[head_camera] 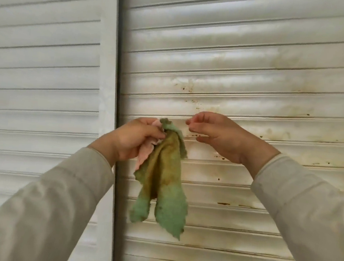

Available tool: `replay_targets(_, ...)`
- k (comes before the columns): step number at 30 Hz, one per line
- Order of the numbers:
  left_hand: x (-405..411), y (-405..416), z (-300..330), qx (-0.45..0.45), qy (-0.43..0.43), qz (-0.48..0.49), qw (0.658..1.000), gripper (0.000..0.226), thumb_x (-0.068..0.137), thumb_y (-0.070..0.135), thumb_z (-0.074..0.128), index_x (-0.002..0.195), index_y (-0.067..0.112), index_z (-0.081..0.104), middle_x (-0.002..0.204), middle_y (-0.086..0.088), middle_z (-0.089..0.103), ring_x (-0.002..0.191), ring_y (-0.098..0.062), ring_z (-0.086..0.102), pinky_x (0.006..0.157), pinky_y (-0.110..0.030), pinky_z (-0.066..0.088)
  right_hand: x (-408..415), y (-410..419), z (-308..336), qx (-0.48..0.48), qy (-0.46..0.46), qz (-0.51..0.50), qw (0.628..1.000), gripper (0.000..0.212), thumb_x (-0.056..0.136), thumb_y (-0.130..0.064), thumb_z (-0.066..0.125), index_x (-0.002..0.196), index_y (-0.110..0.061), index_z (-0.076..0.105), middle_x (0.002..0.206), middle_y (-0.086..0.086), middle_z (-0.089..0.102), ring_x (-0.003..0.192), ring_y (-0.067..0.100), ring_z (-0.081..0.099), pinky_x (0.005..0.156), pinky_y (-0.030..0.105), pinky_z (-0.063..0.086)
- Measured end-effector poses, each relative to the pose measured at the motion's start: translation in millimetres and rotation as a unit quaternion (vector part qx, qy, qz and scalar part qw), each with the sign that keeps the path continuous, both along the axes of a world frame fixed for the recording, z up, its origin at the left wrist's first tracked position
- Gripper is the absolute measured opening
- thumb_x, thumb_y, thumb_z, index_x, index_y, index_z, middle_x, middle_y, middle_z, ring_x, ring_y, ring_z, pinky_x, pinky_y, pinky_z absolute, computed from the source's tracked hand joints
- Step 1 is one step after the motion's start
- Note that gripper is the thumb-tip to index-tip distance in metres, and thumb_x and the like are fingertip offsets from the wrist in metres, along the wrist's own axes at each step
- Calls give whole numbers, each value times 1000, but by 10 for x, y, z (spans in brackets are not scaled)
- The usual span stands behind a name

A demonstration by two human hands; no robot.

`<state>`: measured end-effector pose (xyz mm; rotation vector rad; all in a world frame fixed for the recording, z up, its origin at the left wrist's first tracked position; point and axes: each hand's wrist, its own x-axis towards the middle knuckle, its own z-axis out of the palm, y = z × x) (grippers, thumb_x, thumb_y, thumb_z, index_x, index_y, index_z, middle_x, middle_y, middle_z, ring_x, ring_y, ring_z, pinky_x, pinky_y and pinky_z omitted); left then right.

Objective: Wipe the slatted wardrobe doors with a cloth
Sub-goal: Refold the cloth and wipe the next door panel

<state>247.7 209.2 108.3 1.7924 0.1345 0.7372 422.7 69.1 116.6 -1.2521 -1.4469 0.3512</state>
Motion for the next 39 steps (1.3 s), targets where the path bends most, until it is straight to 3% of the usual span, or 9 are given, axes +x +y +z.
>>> replay_targets(5, -100, 45, 160, 27, 5, -20, 999, 25, 85, 3, 65, 109, -3, 65, 97, -21, 66, 88, -29, 64, 87, -38, 54, -246, 71, 165, -68, -118, -53, 989, 14, 88, -20, 73, 98, -12, 71, 83, 6, 66, 67, 14, 56, 58, 24, 45)
replay_targets(10, -173, 101, 276, 126, 14, 173, 977, 19, 90, 15, 72, 77, 6, 62, 48, 1, 54, 35, -8, 47, 42, -17, 39, -305, 59, 326, -107, -97, -150, 978, 25, 93, -28, 67, 91, -4, 74, 77, 10, 72, 68, 23, 65, 68, 36, 54)
replay_targets(14, -51, 179, 241, 134, -14, 291, 947, 25, 89, 22, 69, 70, 8, 64, 52, -2, 63, 47, -14, 60, 49, -20, 43, -418, 166, 344, -112, -104, -212, 965, 38, 94, -37, 64, 93, 1, 72, 73, 11, 69, 62, 24, 61, 57, 33, 47)
replay_targets(17, 123, 144, 139, -65, -87, 263, 959, 22, 98, 18, 54, 82, 10, 67, 58, -6, 61, 39, -12, 54, 41, -18, 40, -551, 267, 353, -100, -133, -243, 956, 38, 95, -40, 62, 88, -2, 70, 72, 11, 62, 58, 22, 54, 53, 30, 41)
replay_targets(22, 385, 58, 21, -203, -176, 204, 941, 50, 99, 54, 41, 93, 13, 71, 80, -9, 75, 73, -24, 73, 73, -37, 62, -669, 347, 489, -49, -196, -248, 948, 27, 96, -38, 59, 83, -14, 66, 68, 9, 53, 58, 20, 47, 53, 26, 36)
replay_targets(27, 536, 22, 132, 79, -276, 295, 911, 31, 101, 31, 45, 122, 19, 65, 118, 4, 62, 117, -17, 58, 103, -34, 46, -627, 269, 700, -26, -184, -245, 951, 33, 100, -37, 54, 83, -11, 66, 76, 10, 62, 65, 24, 57, 59, 30, 47)
replay_targets(31, 752, 235, 182, 466, -164, 438, 751, 57, 91, 37, 34, 137, 9, 53, 132, -16, 53, 121, -37, 49, 106, -48, 38, -405, 162, 828, -8, -174, -257, 951, 34, 102, -34, 50, 97, -5, 69, 78, 10, 66, 58, 20, 60, 47, 22, 47)
replay_targets(35, 912, 428, 379, 439, 22, 469, 766, 63, 99, 49, 32, 154, 20, 22, 157, -11, 28, 144, -31, 24, 117, -50, 16, 75, 109, 1007, 63, -269, -354, 893, 37, 97, -38, 51, 76, -9, 60, 74, 7, 58, 67, 25, 55, 63, 32, 44)
replay_targets(39, 1000, 542, 599, 398, 13, 512, 761, 68, 99, 54, 30, 155, 18, 16, 156, -15, 25, 144, -34, 20, 118, -53, 14, 658, 81, 1258, 49, -414, -490, 765, 66, 94, -61, 33, 139, -15, 48, 149, 15, 40, 142, 34, 29, 115, 45, 26)
